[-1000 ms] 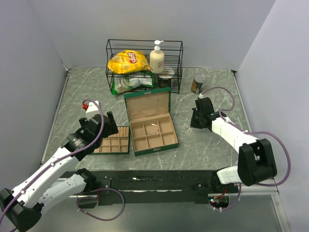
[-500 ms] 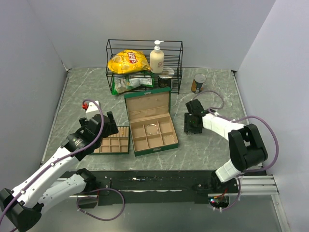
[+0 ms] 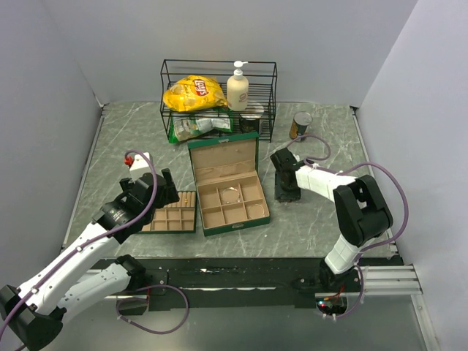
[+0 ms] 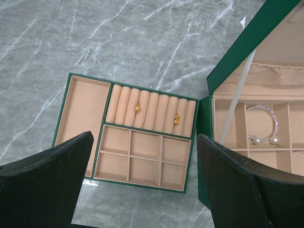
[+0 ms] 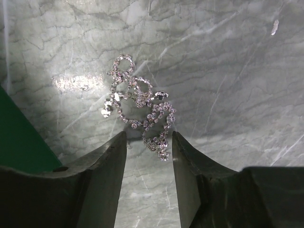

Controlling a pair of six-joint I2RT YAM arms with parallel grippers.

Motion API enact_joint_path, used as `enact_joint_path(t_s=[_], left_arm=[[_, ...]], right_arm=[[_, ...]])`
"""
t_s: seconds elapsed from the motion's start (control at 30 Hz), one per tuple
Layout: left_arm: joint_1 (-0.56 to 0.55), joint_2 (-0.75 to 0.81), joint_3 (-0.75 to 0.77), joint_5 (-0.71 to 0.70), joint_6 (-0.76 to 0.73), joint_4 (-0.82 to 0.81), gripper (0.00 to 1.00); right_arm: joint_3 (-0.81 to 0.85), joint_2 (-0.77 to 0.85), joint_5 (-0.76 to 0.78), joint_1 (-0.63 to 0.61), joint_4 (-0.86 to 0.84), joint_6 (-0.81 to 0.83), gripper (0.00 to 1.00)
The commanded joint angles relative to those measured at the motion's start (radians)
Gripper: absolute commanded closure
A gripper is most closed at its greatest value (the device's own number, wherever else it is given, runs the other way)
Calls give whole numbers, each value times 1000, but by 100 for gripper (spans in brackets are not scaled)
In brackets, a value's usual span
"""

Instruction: Organize the mixed jewelry

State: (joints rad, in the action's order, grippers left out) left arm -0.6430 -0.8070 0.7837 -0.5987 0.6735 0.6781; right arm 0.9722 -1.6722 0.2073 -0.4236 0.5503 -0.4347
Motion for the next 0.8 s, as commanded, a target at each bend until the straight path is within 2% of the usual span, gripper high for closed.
enact_joint_path(t_s=[0.0,0.47,0.77], left_arm=[[5,12,26,2,-8,-14,4],[5,6,26,7,-9,-15,4],[5,2,26,7,-8,-14,4]], right_arm=[[-20,-9,8,-9,-1,-24,51],[-86,48,-71,52,-30,-29,70],[-81,45,-74,52,-32,-22,97]])
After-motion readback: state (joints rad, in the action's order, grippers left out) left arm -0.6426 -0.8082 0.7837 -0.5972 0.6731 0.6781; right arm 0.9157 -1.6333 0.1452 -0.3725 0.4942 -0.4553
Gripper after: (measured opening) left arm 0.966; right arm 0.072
